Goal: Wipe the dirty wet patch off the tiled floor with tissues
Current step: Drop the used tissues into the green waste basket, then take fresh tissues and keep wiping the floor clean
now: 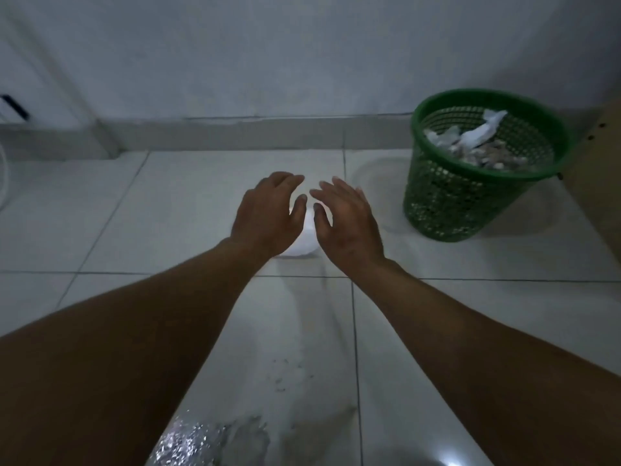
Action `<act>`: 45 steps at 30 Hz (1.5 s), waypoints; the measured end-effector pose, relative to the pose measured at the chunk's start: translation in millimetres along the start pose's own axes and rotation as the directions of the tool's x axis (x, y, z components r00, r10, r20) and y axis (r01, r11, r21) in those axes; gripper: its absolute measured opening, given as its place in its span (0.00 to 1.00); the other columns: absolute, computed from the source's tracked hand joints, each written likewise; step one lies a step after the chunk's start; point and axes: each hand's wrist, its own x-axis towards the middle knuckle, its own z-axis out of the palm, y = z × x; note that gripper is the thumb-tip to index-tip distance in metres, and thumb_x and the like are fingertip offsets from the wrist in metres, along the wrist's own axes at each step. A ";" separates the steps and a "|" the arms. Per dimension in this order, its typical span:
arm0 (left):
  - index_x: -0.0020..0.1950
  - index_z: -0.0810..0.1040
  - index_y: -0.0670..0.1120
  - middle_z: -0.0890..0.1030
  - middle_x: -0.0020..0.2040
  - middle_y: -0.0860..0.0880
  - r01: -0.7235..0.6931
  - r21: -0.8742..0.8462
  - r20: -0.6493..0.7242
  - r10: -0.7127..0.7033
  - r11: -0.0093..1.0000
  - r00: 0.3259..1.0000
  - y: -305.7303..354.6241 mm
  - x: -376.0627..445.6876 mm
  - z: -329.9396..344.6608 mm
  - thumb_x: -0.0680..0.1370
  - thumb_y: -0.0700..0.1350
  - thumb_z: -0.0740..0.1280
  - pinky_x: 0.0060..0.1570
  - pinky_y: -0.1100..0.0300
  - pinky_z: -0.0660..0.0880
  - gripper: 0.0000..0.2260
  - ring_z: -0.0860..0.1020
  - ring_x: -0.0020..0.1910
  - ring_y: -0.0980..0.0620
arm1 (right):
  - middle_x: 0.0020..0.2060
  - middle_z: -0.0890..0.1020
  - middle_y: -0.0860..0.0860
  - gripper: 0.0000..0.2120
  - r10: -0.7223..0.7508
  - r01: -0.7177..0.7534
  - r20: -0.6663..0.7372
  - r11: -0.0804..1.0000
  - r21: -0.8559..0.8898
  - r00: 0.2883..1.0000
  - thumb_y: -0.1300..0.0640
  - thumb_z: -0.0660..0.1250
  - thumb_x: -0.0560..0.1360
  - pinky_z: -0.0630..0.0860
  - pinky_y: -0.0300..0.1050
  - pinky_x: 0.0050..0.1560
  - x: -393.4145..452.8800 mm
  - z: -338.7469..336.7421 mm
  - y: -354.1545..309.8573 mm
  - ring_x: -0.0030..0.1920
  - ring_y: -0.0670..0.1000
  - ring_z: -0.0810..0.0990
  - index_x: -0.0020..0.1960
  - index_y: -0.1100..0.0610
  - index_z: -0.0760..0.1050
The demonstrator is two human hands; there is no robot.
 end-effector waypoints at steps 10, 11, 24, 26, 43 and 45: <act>0.74 0.69 0.45 0.70 0.73 0.44 0.111 0.048 0.121 -0.116 0.993 0.986 -99.9 -50.5 18.1 0.81 0.50 0.63 0.68 0.48 0.68 0.22 0.69 0.70 0.44 | 0.72 0.69 0.53 0.26 0.072 -0.041 0.340 0.994 -0.098 0.938 0.51 0.65 0.78 0.60 0.48 0.72 -27.6 91.1 -9.0 0.73 0.53 0.65 0.74 0.54 0.65; 0.75 0.68 0.45 0.69 0.74 0.44 0.118 0.047 0.141 -0.124 0.992 0.982 -107.9 -52.6 22.5 0.80 0.50 0.63 0.69 0.48 0.67 0.23 0.68 0.71 0.44 | 0.74 0.66 0.53 0.28 0.068 -0.022 0.370 0.992 -0.127 0.927 0.51 0.66 0.78 0.57 0.49 0.74 -29.4 97.5 -8.2 0.75 0.52 0.61 0.76 0.54 0.63; 0.76 0.65 0.45 0.62 0.78 0.46 0.095 -0.015 0.261 -0.088 0.995 0.961 -166.6 -43.5 80.0 0.76 0.53 0.70 0.74 0.48 0.59 0.32 0.58 0.78 0.48 | 0.64 0.78 0.58 0.20 -0.051 0.088 0.194 0.978 -0.188 0.980 0.56 0.65 0.76 0.60 0.68 0.70 -46.5 152.7 12.8 0.69 0.60 0.72 0.67 0.58 0.75; 0.76 0.66 0.46 0.63 0.78 0.47 0.085 -0.016 0.241 -0.079 0.996 0.967 -168.6 -48.7 82.5 0.76 0.54 0.70 0.74 0.49 0.60 0.31 0.59 0.77 0.49 | 0.61 0.80 0.57 0.20 -0.051 0.086 0.182 0.978 -0.188 0.982 0.52 0.59 0.77 0.63 0.67 0.69 -50.5 154.2 15.6 0.66 0.59 0.75 0.65 0.58 0.77; 0.77 0.64 0.48 0.64 0.77 0.46 0.032 -0.076 0.162 -0.019 0.997 0.987 -172.4 -69.0 82.1 0.78 0.46 0.69 0.71 0.50 0.65 0.28 0.62 0.76 0.47 | 0.57 0.83 0.54 0.12 0.033 -0.028 0.054 0.994 -0.103 0.998 0.54 0.63 0.80 0.59 0.57 0.73 -53.0 146.4 10.5 0.64 0.52 0.78 0.60 0.54 0.80; 0.78 0.63 0.46 0.64 0.77 0.44 0.037 -0.070 0.162 -0.025 0.997 0.986 -172.1 -63.6 83.0 0.78 0.44 0.68 0.71 0.51 0.64 0.29 0.62 0.76 0.46 | 0.57 0.83 0.53 0.12 0.047 -0.043 0.045 0.995 -0.085 0.998 0.54 0.62 0.80 0.59 0.56 0.74 -48.8 146.2 8.6 0.62 0.52 0.79 0.59 0.53 0.80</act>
